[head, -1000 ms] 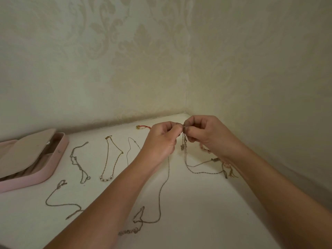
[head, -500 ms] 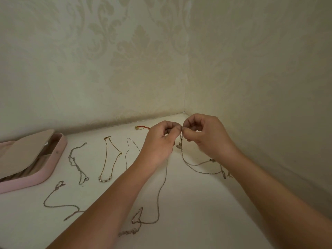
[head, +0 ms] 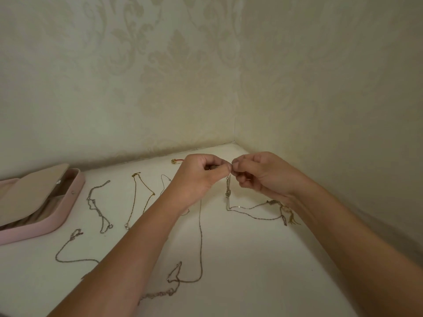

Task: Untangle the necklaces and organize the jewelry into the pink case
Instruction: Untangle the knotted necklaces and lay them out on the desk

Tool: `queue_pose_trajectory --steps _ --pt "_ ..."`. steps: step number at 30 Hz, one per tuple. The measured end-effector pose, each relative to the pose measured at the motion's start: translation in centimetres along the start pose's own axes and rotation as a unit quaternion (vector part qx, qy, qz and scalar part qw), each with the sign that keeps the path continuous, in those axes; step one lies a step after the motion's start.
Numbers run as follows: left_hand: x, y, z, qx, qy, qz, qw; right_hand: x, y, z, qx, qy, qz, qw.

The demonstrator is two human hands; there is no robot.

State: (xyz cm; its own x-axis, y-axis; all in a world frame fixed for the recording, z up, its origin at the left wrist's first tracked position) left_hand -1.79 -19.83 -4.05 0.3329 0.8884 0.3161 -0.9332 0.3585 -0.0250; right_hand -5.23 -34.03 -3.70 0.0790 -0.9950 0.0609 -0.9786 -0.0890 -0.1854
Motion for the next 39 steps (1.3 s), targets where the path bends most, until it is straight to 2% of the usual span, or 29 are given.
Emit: queue_pose_trajectory --steps 2,4,7,9,12,15,19,25,30,36,39 --pt "-0.2 0.0 0.2 -0.031 -0.034 0.013 0.999 -0.4 -0.2 0.4 -0.022 -0.077 -0.004 0.997" --pt "-0.2 0.0 0.2 -0.053 -0.056 0.028 0.997 -0.7 -0.3 0.5 -0.020 -0.096 -0.012 0.995" --pt "-0.1 -0.1 0.2 -0.063 -0.062 0.041 0.995 -0.8 0.1 -0.1 0.027 0.029 -0.025 0.999" --pt "-0.1 0.0 0.2 -0.052 -0.045 0.035 0.997 -0.6 0.4 -0.8 0.061 0.132 -0.018 0.989" --pt "-0.4 -0.1 -0.1 -0.009 -0.014 0.014 1.000 -0.3 0.6 -1.4 0.090 0.194 0.003 0.977" --pt "-0.7 0.0 0.1 -0.002 -0.005 0.006 1.000 -0.1 0.3 -1.1 0.088 0.182 0.044 0.978" --pt "-0.5 0.0 0.5 -0.054 -0.055 0.042 0.996 -0.8 -0.1 0.0 0.055 0.065 0.069 0.994" --pt "-0.7 -0.1 0.3 -0.055 -0.060 0.048 0.996 -0.8 0.2 -1.0 0.121 0.137 0.120 0.976" --pt "-0.6 -0.1 0.1 -0.077 -0.073 0.070 0.992 -0.3 0.2 -1.3 0.118 0.100 0.104 0.982" --pt "-0.7 0.1 0.2 -0.108 -0.104 0.110 0.983 -0.3 0.4 -1.3 0.116 0.202 0.130 0.964" --pt "-0.5 -0.1 0.0 -0.095 -0.097 0.108 0.985 -0.3 0.2 -1.1 0.115 0.183 0.136 0.967"
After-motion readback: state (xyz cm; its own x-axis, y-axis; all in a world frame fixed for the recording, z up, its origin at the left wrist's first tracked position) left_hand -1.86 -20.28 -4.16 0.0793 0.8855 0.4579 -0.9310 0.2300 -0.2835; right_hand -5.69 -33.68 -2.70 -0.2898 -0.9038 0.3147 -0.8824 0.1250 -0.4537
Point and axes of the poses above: each hand's wrist, its own y-axis away from the middle knuckle, its own x-axis out of the back of the hand, z = x × y, the point moved 3 cm from there along -y, towards the middle knuckle, and after that the axes turned 11 degrees about x, right-handed, at the moved point
